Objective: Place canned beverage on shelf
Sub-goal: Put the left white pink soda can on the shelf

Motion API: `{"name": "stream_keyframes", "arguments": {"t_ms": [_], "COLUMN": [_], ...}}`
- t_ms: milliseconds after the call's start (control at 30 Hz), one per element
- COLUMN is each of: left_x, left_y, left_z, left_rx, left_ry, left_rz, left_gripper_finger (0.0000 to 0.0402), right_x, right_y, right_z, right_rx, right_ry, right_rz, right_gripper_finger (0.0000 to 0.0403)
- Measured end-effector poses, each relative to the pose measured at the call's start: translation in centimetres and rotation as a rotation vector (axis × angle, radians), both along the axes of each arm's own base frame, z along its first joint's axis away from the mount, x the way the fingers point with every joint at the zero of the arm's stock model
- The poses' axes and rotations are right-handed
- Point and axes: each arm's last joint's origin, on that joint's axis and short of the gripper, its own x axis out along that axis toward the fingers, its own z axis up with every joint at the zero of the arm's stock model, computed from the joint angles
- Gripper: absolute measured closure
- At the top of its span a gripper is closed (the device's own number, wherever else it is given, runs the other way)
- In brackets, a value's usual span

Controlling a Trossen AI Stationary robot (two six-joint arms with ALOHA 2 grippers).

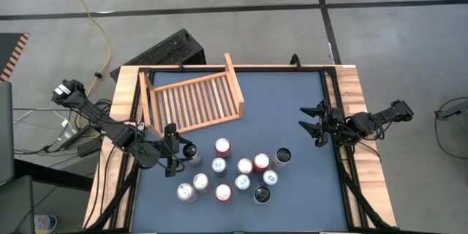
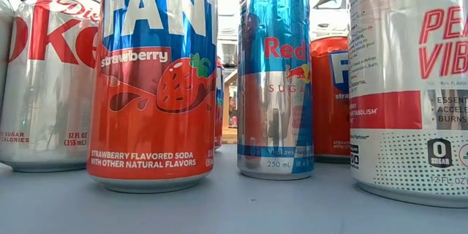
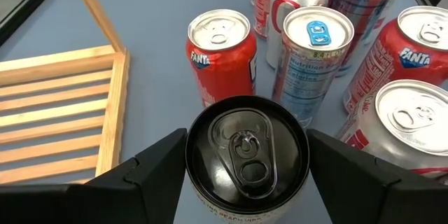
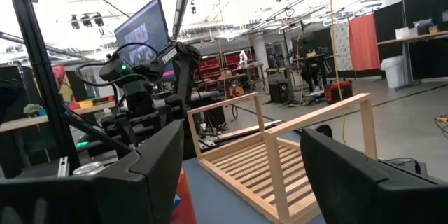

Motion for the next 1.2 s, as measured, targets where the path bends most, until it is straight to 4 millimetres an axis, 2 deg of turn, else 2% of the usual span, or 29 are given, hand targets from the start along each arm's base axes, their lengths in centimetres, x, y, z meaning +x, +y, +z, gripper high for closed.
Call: {"name": "stream_keyframes", "arguments": {"t_ms": [400,600,867,1200], "left_x": [0.5,0.9,2.1,3.5], "left_y": [-0.2,0.3,2.3,6.4], "left_z": [1.5,2.2,3.9,6.9], "left_rx": [-0.034,-0.034,-0.001,0.092], "left_ry": [-0.068,-0.09,-0.118,-0.142], "left_rz": [0.022,0.063,0.127,0.214], "left_gripper_finger": [0.0145,0.0145,0.0145,0.0146], "right_x": [0.1,0.1,0.1,0.1], "right_y": [0.0,0.0,0.0,0.0], "right_z": [-0.2,-0.2,-0.2,-0.2], "right_rx": [-0.009,-0.011,-0.011,-0.012], "right_ry": [0.024,0.024,0.025,0.027], "right_rz": [0.0,0.0,-0.001,0.0], "right_gripper_finger": [0.0128,0.0128,0.0128,0.0128]}}
